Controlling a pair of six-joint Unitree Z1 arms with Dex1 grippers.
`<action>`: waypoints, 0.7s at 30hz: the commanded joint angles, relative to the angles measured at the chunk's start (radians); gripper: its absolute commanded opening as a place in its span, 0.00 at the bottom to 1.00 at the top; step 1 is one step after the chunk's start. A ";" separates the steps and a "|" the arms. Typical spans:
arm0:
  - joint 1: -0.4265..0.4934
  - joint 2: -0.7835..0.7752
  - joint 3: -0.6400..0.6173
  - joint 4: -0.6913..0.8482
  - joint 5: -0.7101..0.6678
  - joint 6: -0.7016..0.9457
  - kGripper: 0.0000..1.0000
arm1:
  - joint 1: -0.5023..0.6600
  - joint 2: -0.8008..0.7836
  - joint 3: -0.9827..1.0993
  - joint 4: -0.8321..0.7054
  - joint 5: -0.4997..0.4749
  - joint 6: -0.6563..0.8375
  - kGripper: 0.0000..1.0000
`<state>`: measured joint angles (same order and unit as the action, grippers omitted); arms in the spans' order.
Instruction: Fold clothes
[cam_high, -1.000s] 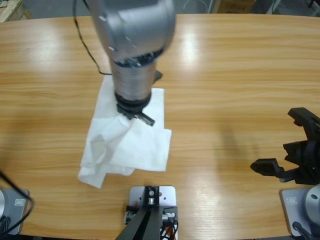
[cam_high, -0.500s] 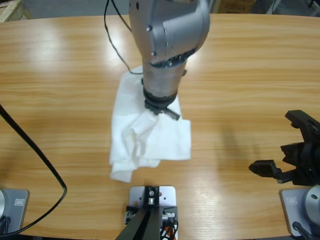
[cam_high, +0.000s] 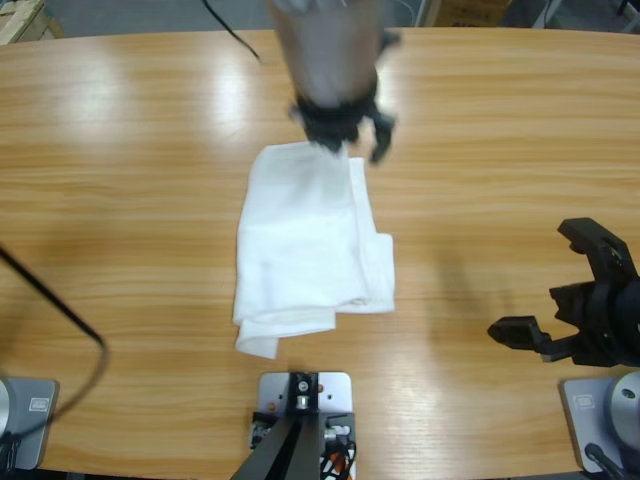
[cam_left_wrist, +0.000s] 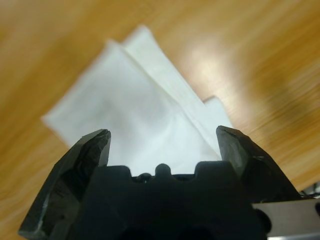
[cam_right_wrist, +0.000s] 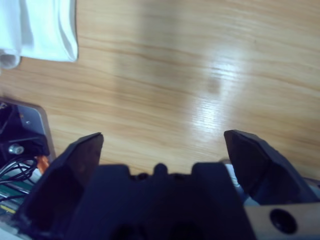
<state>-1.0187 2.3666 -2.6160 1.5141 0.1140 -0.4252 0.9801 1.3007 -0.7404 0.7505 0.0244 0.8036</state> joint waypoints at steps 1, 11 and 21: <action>0.139 -0.235 0.083 0.136 -0.016 0.112 0.76 | 0.014 0.132 -0.170 -0.019 0.040 -0.092 0.00; 0.137 -0.727 1.259 -0.608 -0.075 0.028 0.26 | -0.282 0.415 -0.569 -0.026 0.370 -0.359 0.00; -0.120 -0.674 1.464 -0.824 -0.112 -0.141 0.00 | -0.324 0.714 -0.781 -0.051 0.533 -0.377 0.00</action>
<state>-1.0390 1.6252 -1.2468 0.7852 0.0141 -0.4850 0.6697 1.8318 -1.4740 0.7350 0.4801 0.4394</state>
